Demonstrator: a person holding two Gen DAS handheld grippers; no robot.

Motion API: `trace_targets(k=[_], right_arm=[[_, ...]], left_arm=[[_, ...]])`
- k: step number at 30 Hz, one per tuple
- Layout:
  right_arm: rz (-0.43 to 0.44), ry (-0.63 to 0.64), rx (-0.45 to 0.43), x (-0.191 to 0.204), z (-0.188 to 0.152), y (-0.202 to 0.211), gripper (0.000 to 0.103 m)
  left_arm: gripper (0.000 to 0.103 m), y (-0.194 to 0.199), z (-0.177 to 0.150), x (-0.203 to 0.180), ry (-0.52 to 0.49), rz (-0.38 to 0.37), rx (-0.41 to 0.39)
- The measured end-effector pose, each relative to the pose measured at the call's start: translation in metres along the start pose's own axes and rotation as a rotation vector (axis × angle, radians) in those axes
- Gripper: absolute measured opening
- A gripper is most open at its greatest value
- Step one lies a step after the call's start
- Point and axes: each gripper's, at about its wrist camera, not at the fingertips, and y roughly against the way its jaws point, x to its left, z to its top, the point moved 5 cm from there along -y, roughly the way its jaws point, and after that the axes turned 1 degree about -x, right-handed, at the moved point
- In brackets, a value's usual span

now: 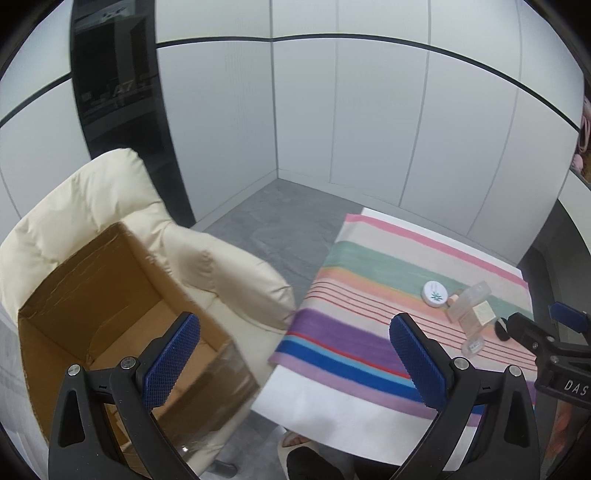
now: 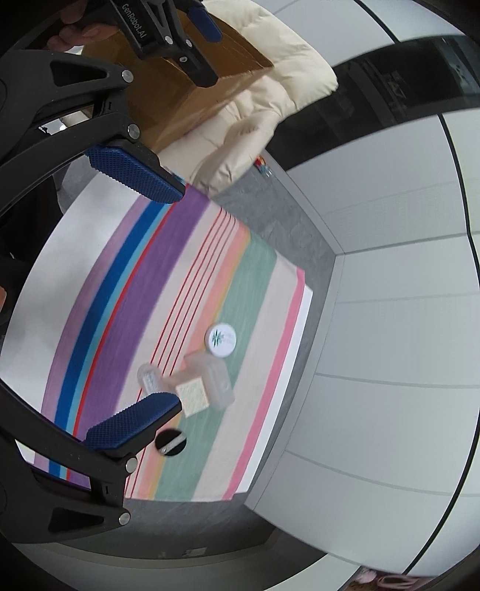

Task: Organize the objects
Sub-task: 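Move both tools back over the table toward the remaining items, then grasp the clear plastic box with the left tool while the right tool grasps the black compact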

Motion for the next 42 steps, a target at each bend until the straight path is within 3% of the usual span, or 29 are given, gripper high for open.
trace_targets(k=[25,30,35,42], right_arm=[[-0.153,-0.173,0.004,-0.142,-0.038,0.033,0.103],[-0.185,-0.185,0.011,-0.162,-0.05,0.038,0.103],[-0.222,-0.186,0.038,-0.181,-0.06,0.032,0.103],[-0.204,-0.2,0.094,-0.199,-0.069,-0.002,0.103]], left_arm=[[0.103,-0.003,-0.005,-0.146,-0.18,-0.177,0.015],[0.103,-0.007,-0.01,-0.176,-0.206,-0.226,0.048],[0.103,-0.02,-0.015,-0.201,-0.246,-0.263,0.091],[0.102,-0.057,-0.017,-0.225,-0.326,-0.261,0.11]])
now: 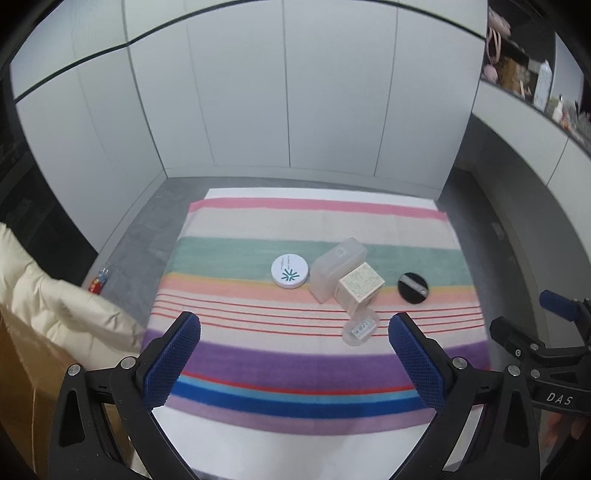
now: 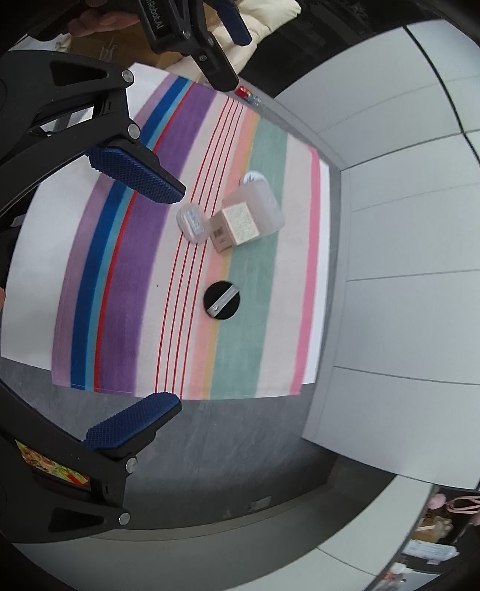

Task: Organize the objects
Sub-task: 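Grasp the clear plastic box with the left tool while the right tool grasps the black compact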

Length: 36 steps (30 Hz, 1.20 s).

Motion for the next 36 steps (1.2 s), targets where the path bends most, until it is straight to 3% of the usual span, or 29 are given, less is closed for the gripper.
trace_targets(k=[3,8,12,17,23,27,29,30,33,36], right_arm=[[-0.037,0.006,0.042,-0.004,-0.002,-0.026,0.103],[-0.028,-0.006,0.097,-0.011,-0.001,-0.067,0.103],[-0.014,-0.013,0.118,-0.011,0.004,-0.097,0.103],[-0.007,0.006,0.146,-0.006,0.007,-0.134,0.103],[-0.018,0.002,0.17,-0.009,0.008,-0.175,0.103],[-0.015,-0.025,0.196,-0.016,0.006,-0.199,0.103],[-0.016,-0.028,0.197,-0.017,0.004,-0.204,0.099],[-0.017,-0.026,0.19,-0.017,0.004,-0.206,0.096],[-0.011,-0.003,0.176,-0.013,0.003,-0.21,0.085],[-0.002,0.046,0.144,-0.005,0.005,-0.208,0.069]], left_arm=[[0.1,-0.025,0.003,-0.004,-0.055,0.028,0.023],[0.096,-0.064,0.007,-0.007,-0.124,0.015,0.049],[0.081,-0.103,0.009,-0.008,-0.165,-0.009,0.073],[0.08,-0.143,0.004,-0.013,-0.201,-0.07,0.107],[0.08,-0.172,0.007,-0.022,-0.235,-0.114,0.088],[0.069,-0.182,0.012,-0.038,-0.289,-0.156,0.075],[0.061,-0.187,0.013,-0.047,-0.304,-0.179,0.071],[0.049,-0.189,0.014,-0.05,-0.309,-0.191,0.074],[0.03,-0.194,0.011,-0.061,-0.321,-0.225,0.088],[0.028,-0.195,0.01,-0.067,-0.301,-0.227,0.107]])
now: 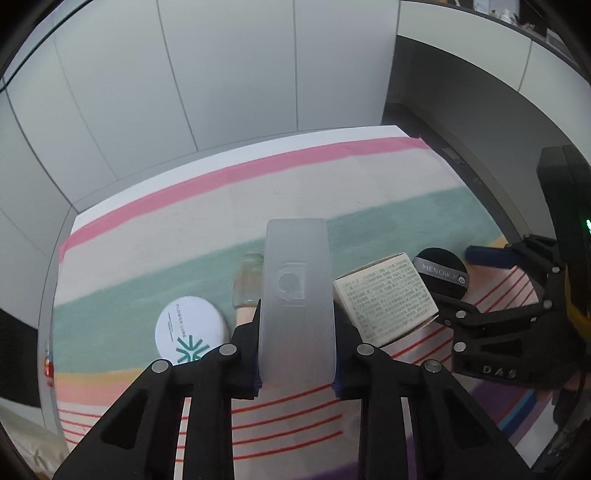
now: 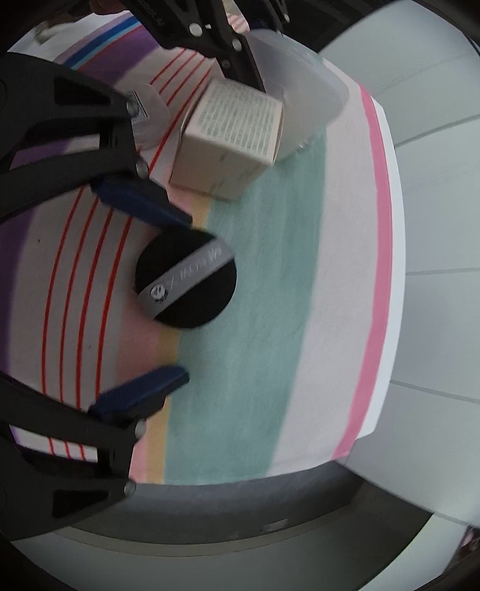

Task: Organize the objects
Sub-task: 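Grasp the clear plastic box with the left tool while the right tool grasps the black compact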

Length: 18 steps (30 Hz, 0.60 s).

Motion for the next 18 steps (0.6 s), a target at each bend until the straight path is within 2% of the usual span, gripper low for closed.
trace_targets(k=[3,8,18], right_arm=[[0.012,0.043,-0.012,0.009,0.002,0.003,0.052],[0.025,0.014,-0.01,0.01,0.001,0.014,0.052],[0.027,-0.02,-0.043,0.009,-0.002,0.078,0.052]], left_arm=[[0.027,0.006,-0.003,0.002,0.043,-0.028,0.013],[0.027,0.02,-0.008,0.007,0.088,-0.013,0.026],[0.027,0.076,-0.01,0.008,0.142,0.025,0.015]])
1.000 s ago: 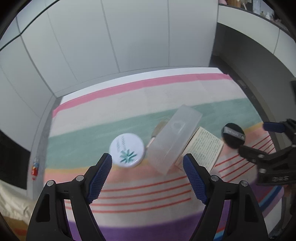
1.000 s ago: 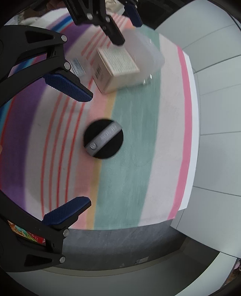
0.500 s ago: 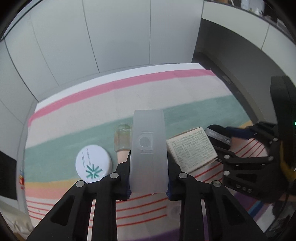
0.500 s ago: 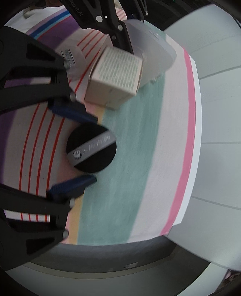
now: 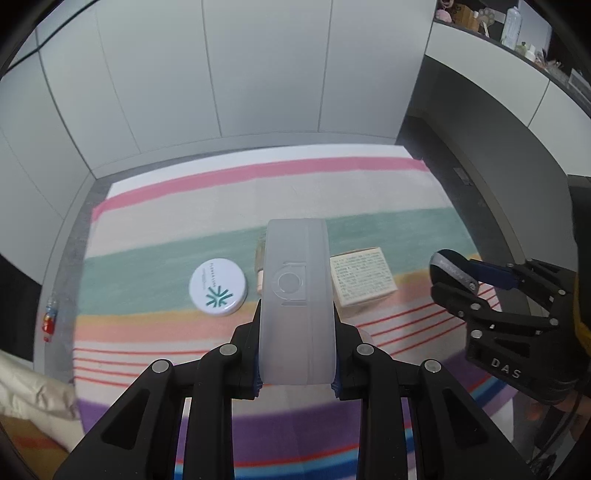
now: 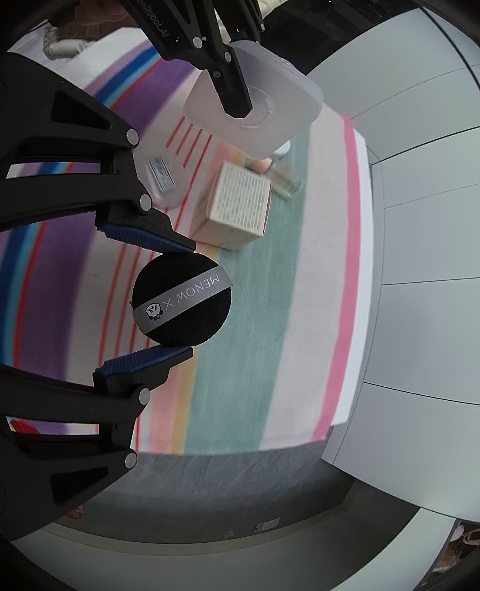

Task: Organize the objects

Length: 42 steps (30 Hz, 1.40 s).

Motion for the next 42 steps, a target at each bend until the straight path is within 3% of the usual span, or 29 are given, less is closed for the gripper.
trace_targets(k=[20,26,36,39,42], right_arm=[[0.039,0.011,-0.084,0.031,-0.027,0.139,0.052],[0.057,0.104,-0.147,0.06,-0.034,0.17,0.052],[0.112,0.207,-0.231,0.109,-0.022,0.197,0.052],[0.089,0.229,-0.218,0.119,-0.019,0.191,0.052],[0.122,0.223,-0.199,0.129,-0.018,0.186,0.052]], left_arm=[[0.027,0.146,-0.041,0.002,0.122,0.028,-0.088],[0.027,0.176,-0.065,0.002,0.197,0.033,-0.138],[0.027,0.199,-0.077,0.02,0.22,0.016,-0.178],[0.027,0.206,-0.08,0.031,0.228,0.047,-0.196],[0.027,0.206,-0.086,0.046,0.25,0.058,-0.191]])
